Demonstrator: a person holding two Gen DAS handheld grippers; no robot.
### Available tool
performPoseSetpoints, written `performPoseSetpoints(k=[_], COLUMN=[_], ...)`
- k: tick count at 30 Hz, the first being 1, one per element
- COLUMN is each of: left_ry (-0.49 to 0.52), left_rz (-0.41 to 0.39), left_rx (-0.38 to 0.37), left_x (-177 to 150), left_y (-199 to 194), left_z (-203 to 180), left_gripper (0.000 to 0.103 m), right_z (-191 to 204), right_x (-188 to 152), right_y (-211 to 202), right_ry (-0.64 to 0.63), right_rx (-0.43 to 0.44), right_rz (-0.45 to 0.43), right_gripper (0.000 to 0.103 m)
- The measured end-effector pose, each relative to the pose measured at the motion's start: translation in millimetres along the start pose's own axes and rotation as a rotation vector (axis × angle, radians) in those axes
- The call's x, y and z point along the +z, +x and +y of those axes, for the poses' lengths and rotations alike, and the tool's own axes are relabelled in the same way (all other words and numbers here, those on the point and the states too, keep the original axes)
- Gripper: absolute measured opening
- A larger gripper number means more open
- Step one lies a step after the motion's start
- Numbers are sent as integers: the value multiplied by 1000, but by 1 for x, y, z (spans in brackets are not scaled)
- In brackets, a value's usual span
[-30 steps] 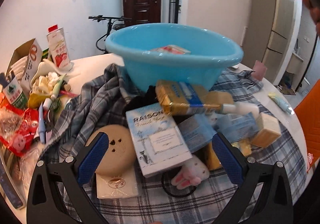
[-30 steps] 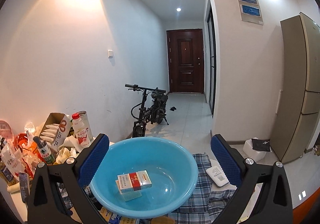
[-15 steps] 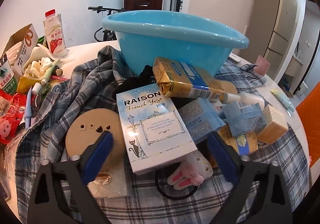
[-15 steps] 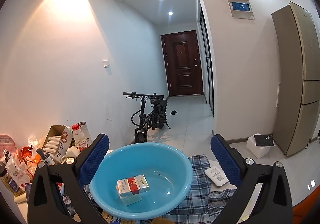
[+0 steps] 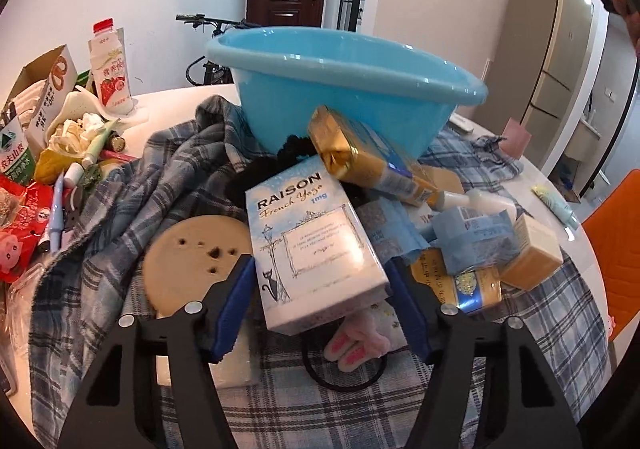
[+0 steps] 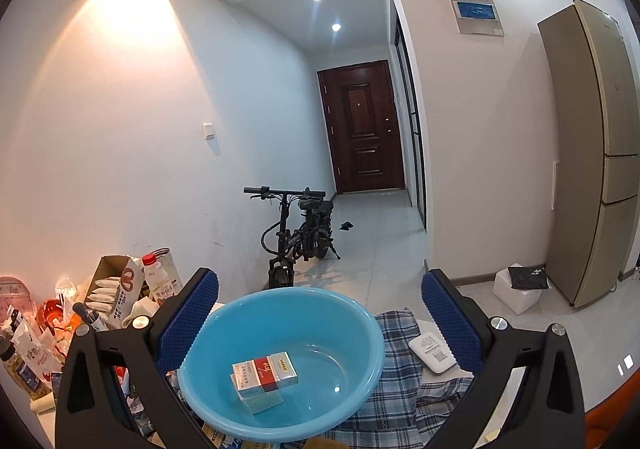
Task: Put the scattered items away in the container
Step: 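Grasp the RAISON yogurt box with the left tool from the pile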
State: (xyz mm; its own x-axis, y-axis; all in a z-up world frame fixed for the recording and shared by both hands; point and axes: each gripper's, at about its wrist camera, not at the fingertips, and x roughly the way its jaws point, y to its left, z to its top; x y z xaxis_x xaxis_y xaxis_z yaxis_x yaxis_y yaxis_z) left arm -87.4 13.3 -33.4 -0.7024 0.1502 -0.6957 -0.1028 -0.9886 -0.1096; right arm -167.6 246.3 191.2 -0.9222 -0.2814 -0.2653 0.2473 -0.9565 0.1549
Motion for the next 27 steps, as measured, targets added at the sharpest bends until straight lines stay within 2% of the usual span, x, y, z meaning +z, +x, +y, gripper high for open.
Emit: performPoseSetpoints(k=[14, 18, 22, 25, 27], left_ry=[-9, -13, -24, -31, -32], left_rz=[-56, -82, -96, -97, -102], left_rx=[29, 35, 21, 11, 11], left_x=[-7, -8, -8, -9, -10], left_y=[-35, -46, -49, -49, -50], left_z=[13, 20, 25, 26, 25], left_gripper=[60, 60, 60, 60, 60], right_z=[32, 32, 29, 13, 0], right_x=[-5, -14, -47, -85, -111], right_y=[9, 10, -5, -17, -22], right_ry=[-98, -88, -181, -185, -168], right_rx=[3, 41, 4, 22, -2], right_rz=[33, 82, 157, 244, 296], right_gripper=[103, 103, 103, 103, 103])
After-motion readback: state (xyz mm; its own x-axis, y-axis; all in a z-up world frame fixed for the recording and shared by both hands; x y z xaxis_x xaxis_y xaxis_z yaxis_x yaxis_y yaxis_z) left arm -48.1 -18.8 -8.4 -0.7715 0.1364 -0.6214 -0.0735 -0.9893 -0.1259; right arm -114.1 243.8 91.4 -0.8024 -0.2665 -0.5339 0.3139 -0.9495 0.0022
